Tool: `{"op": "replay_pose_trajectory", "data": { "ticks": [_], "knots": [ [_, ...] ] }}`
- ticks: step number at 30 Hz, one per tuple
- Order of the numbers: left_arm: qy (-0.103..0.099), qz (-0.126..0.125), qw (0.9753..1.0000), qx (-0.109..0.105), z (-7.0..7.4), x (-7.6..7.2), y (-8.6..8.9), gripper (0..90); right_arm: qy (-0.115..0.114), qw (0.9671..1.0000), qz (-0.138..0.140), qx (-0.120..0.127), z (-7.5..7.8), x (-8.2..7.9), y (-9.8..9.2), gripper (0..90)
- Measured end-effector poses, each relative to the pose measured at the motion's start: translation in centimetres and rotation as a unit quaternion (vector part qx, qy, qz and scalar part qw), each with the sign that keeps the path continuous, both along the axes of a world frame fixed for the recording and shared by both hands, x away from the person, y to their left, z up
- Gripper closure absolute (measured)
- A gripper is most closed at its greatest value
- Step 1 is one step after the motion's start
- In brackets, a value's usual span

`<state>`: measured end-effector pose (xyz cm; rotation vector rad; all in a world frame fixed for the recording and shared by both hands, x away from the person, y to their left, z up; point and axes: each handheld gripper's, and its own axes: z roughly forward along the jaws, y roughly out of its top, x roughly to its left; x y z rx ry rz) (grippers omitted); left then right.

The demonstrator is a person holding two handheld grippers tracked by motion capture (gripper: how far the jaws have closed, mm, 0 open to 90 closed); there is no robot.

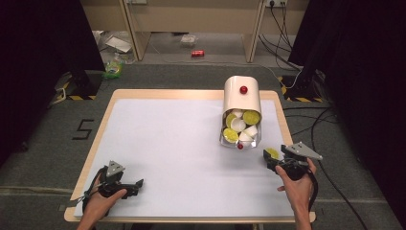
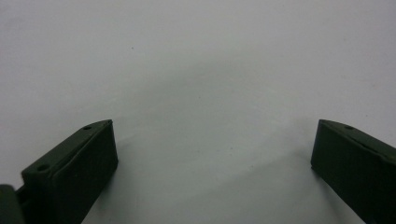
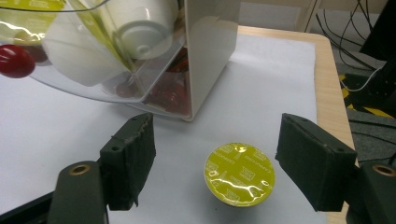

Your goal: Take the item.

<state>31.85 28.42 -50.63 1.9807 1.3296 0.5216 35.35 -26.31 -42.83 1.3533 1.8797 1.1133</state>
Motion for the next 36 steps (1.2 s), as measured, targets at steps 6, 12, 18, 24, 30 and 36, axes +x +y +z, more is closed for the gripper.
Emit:
{"op": "replay_pose_trajectory", "data": {
  "ticks": [6,12,18,24,30,36],
  "knots": [
    [0.000,0.000,1.0000,0.002,0.0,0.0,0.0,0.0,-0.003,1.0000,0.005,-0.006,0.0,-0.4,0.2,28.4],
    [0.000,0.000,1.0000,0.000,0.0,0.0,0.0,0.0,-0.003,1.0000,0.004,-0.004,-0.1,-0.6,0.1,28.3],
    [0.000,0.000,1.0000,0.000,0.0,0.0,0.0,0.0,-0.006,1.0000,0.006,-0.004,0.0,-0.9,0.1,28.3],
    [0.000,0.000,1.0000,0.001,0.0,0.0,0.0,0.0,-0.008,0.9999,0.010,-0.008,0.0,-1.1,0.2,28.3],
    [0.000,0.000,1.0000,0.002,0.0,0.0,0.0,0.0,-0.008,0.9999,0.013,-0.004,-0.1,-1.5,0.3,27.7],
    [0.000,0.000,1.0000,0.001,0.0,0.0,0.0,0.0,-0.012,0.9997,0.021,-0.007,0.0,-1.8,0.6,27.4]
  ]
}}
